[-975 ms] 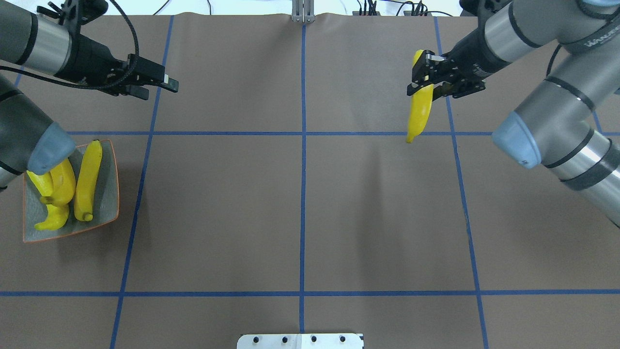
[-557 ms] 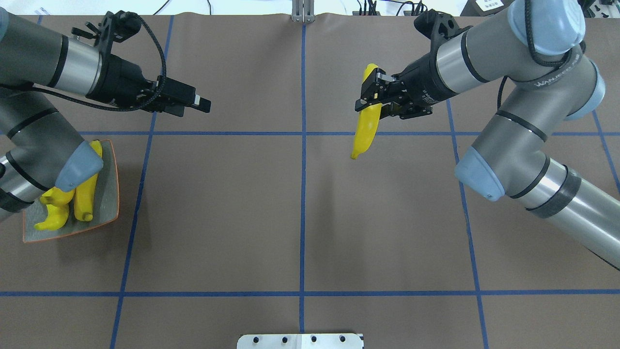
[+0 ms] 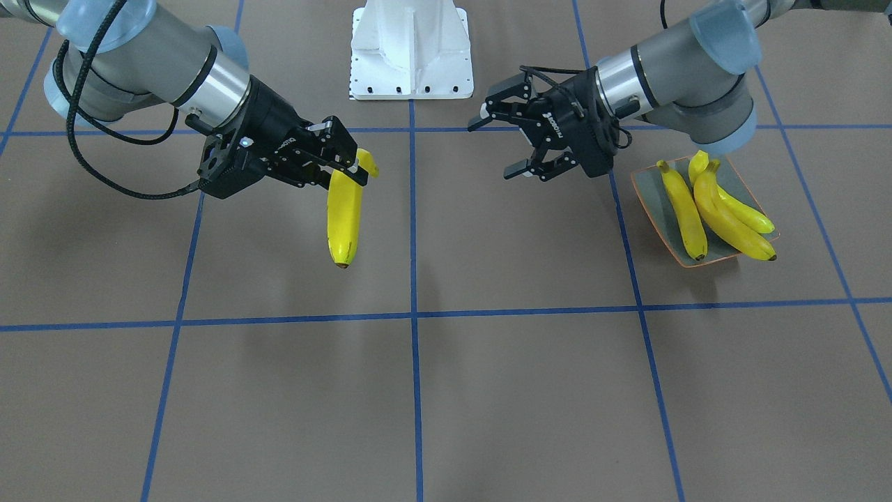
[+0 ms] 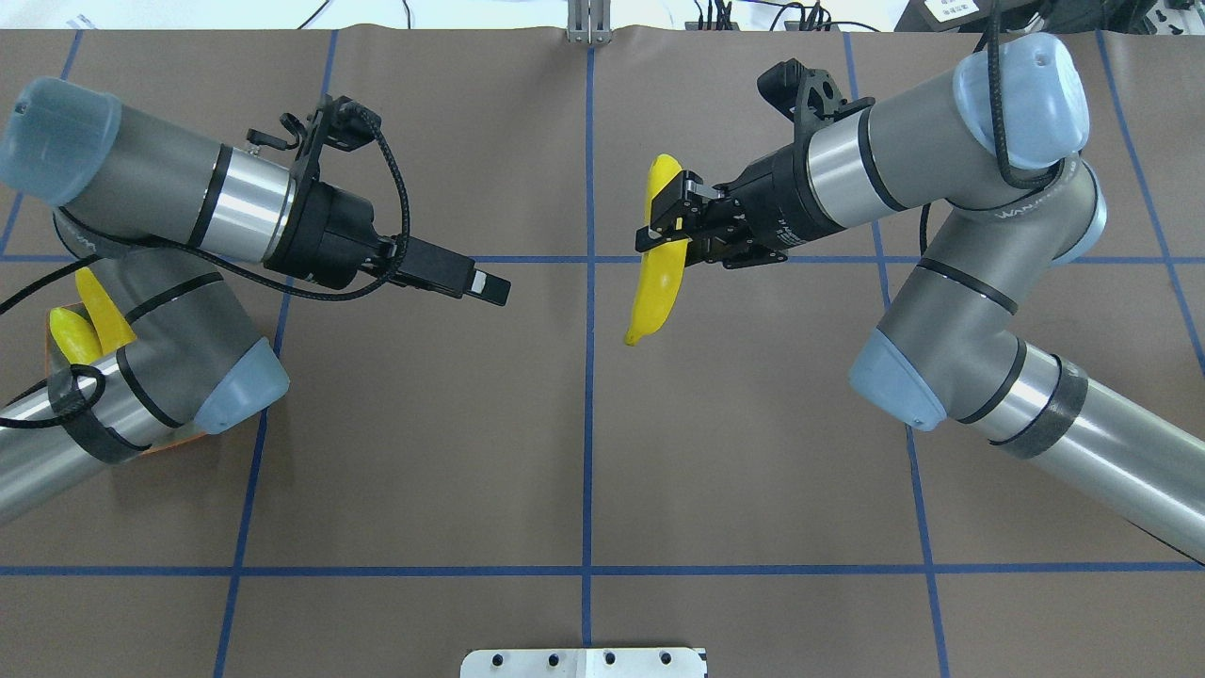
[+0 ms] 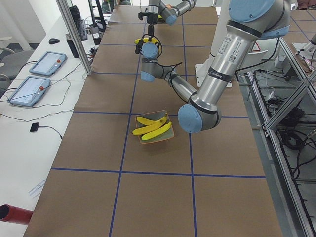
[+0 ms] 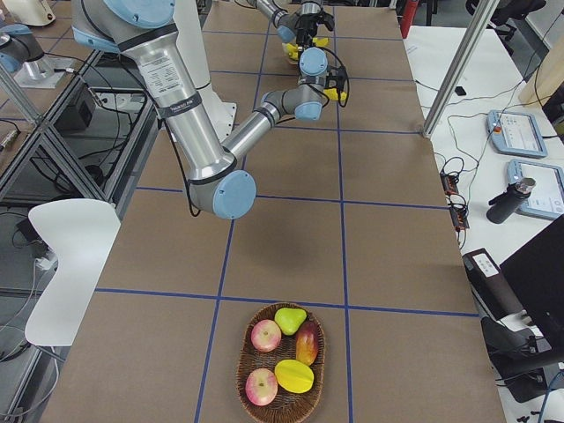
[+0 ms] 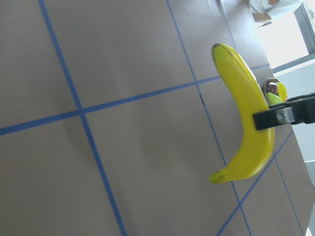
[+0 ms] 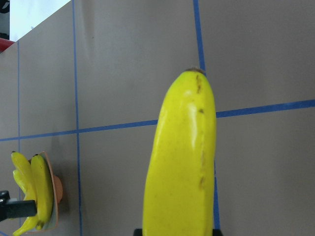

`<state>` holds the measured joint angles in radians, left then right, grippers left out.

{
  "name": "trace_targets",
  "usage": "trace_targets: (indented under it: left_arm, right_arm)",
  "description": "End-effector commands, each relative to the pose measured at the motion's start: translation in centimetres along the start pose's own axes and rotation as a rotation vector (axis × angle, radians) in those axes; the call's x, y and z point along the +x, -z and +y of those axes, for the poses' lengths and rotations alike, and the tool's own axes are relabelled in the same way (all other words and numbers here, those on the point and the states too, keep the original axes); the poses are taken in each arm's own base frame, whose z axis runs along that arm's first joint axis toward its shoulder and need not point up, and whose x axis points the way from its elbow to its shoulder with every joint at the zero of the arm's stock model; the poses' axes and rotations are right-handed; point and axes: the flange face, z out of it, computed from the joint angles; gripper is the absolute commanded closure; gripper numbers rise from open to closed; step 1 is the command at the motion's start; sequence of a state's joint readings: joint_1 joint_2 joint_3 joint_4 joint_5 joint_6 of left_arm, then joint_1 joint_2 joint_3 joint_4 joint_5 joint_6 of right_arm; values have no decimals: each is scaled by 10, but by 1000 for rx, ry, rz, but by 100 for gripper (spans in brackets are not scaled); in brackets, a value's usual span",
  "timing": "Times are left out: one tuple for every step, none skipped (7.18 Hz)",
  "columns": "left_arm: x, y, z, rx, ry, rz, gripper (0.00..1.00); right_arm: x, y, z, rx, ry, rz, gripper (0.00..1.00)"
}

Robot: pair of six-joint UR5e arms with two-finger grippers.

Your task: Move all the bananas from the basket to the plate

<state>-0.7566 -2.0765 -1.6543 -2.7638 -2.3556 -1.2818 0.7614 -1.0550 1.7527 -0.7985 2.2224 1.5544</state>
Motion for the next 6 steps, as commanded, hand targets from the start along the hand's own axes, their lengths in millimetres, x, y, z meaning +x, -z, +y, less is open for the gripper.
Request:
trace_targets:
  left_arm:
    - [25,-35,21,60,9,94,1]
    - [26,-40,24,70,13,96,1]
    - [27,-40,23,72,10,98,1]
    - [32,-41,21,75,3,106,1]
    - [35,-42,19,82,0,109,1]
    - [36,-42,18,84,-1,110,1]
  right_arm:
    - [-9,-7,18,2,-21,-76,100]
    - [-9,-10,22,-5,-20,-84,100]
    - [-14,-10,25,-10,-32,-92,100]
    - [-22,-12,31,-25,-48,-114,100]
    - [-24,-14,36,-37,-54,-133,100]
    - [-25,-16,39,-43,-58,-134,100]
